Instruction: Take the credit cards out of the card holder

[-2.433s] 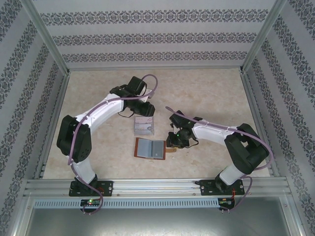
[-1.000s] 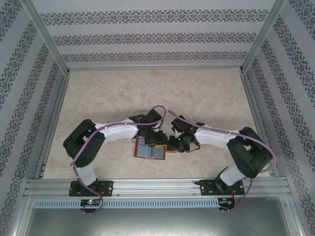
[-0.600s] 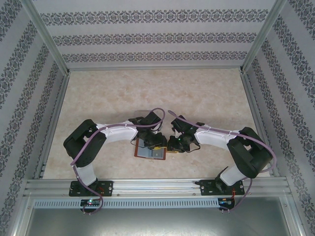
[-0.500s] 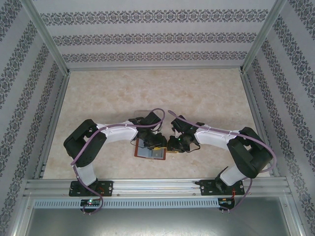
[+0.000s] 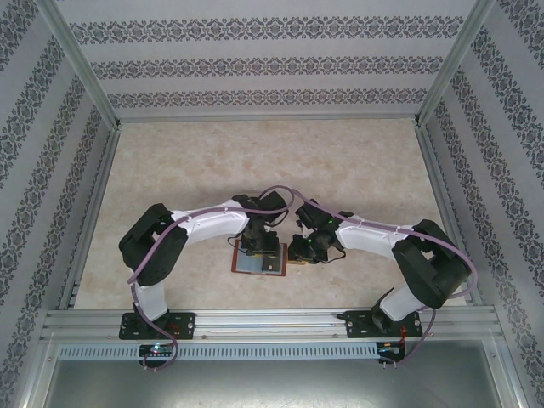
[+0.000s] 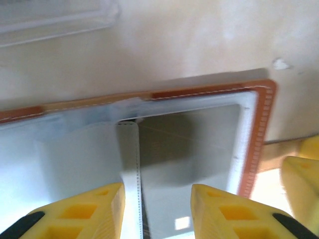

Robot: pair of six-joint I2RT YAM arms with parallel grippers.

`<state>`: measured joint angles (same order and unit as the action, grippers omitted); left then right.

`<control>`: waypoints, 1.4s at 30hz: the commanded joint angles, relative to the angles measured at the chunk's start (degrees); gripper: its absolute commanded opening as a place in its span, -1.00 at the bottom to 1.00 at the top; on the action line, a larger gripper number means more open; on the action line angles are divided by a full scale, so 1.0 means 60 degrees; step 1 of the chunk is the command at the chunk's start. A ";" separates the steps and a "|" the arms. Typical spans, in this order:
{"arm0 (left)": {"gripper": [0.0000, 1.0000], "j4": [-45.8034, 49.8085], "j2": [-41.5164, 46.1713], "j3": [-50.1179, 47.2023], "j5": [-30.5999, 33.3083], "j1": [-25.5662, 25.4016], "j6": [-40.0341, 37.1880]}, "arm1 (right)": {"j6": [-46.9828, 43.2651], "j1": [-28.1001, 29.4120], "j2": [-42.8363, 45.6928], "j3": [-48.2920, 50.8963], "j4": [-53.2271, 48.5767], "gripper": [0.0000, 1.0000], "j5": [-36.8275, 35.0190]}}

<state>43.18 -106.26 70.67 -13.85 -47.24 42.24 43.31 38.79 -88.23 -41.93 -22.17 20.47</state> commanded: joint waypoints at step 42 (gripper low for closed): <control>-0.95 0.2916 0.1108 0.0455 0.2501 -0.0476 -0.0335 | -0.0273 0.0003 -0.0157 0.0045 -0.0351 -0.39 -0.0609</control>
<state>59.79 -101.95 74.50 0.43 -49.45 39.44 43.11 38.79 -88.23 -42.04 -22.22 20.45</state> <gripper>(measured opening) 0.067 0.303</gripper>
